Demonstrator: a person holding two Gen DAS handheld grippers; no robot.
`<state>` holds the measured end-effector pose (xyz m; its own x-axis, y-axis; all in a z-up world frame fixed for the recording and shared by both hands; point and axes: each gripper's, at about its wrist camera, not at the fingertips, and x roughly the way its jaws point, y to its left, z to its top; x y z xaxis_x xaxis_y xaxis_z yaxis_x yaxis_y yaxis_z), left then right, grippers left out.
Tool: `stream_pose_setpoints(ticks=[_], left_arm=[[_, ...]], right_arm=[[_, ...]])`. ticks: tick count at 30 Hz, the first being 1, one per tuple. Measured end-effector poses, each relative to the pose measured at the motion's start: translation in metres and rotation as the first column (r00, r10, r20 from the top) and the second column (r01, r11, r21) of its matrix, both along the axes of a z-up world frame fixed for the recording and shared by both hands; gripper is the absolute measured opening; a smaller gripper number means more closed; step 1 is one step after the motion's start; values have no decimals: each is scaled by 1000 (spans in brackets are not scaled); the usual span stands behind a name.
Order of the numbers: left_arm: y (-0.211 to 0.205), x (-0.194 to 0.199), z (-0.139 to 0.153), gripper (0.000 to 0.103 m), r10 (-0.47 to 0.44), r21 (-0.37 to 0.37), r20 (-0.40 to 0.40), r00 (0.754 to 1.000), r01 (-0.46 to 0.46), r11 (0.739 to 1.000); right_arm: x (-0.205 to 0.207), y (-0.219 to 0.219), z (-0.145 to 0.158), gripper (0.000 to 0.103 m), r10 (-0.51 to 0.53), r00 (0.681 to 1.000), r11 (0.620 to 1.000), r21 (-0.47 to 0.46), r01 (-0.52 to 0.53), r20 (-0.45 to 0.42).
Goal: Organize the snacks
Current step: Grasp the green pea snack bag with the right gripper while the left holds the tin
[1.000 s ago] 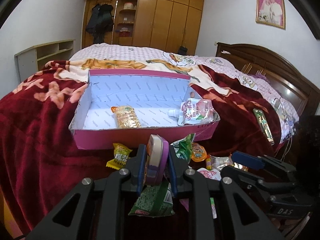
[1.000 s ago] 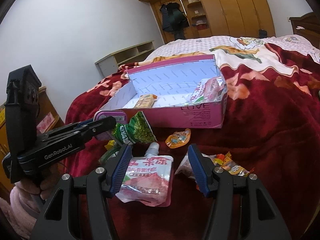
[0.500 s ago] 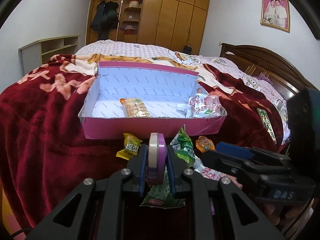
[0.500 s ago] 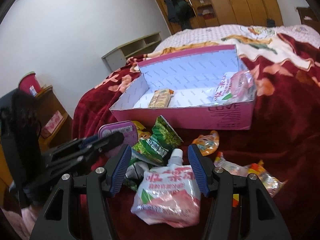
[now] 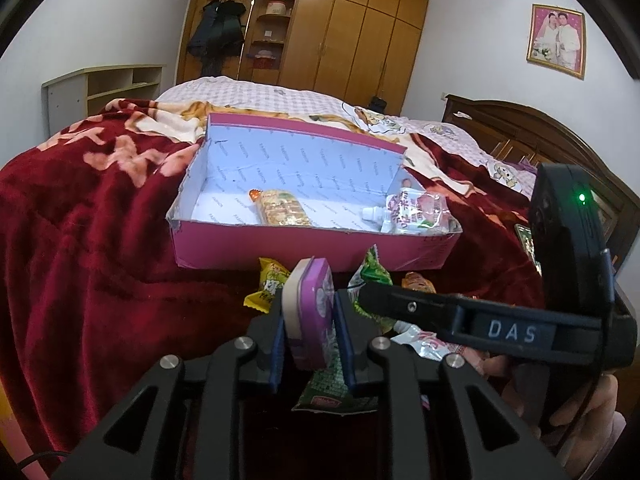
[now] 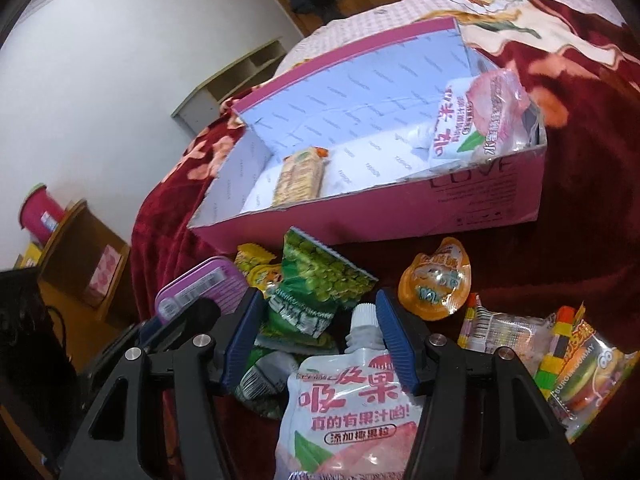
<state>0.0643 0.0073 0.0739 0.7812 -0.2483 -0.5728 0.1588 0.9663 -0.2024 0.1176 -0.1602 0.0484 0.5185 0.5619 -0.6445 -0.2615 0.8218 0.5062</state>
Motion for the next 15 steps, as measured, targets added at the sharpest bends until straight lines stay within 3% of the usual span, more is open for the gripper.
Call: stream_pose_setpoints(ticks=[15], left_arm=[[10,-4,0,23,15,-30,21,1000,-14,999]], right_arm=[[8,23,-2,60,-22,1000,996,-83,20,-13]])
